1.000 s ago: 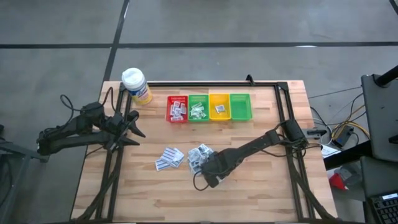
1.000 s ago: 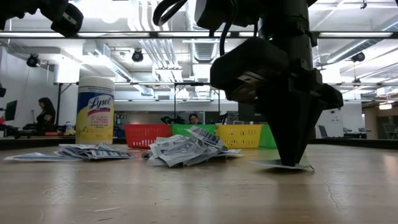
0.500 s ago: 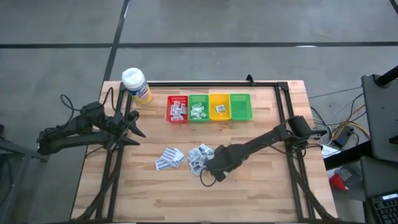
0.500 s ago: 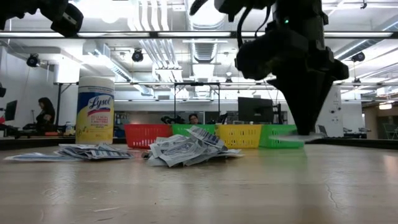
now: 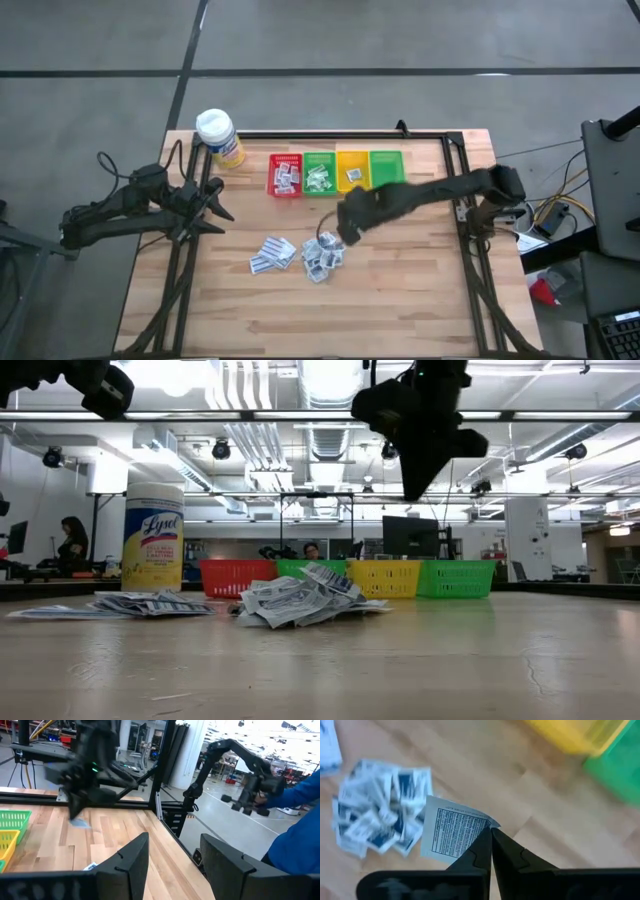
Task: Pick & Place First Aid Supplies
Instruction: Put the alcohol pad into the yellow bin
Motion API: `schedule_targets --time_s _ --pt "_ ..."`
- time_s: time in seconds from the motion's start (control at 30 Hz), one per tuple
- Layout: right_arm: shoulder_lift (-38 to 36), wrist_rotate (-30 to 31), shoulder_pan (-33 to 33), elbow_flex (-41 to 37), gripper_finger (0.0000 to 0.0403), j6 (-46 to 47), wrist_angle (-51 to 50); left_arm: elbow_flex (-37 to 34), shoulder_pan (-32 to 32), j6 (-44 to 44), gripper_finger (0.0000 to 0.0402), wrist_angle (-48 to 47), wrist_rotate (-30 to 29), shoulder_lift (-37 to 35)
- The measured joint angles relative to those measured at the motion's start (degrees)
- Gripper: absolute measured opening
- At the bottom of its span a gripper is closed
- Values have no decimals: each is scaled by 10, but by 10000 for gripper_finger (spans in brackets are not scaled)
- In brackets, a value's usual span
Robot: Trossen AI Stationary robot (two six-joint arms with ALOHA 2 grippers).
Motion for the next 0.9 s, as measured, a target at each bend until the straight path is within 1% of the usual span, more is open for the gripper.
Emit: schedule_targets --time_s 0.27,0.47,0.67,0.9 --pt "-57 -8 -106 1 8 -140 26 0 0 0 175 0 0 0" --pt "-77 -46 -172 1 8 -227 88 0 0 0 175 0 0 0" --pt "-73 -51 -228 1 8 -292 130 0 0 -6 175 2 0 0" --pt "-30 -45 -293 0 8 -344 136 0 0 -10 175 3 -1 0"
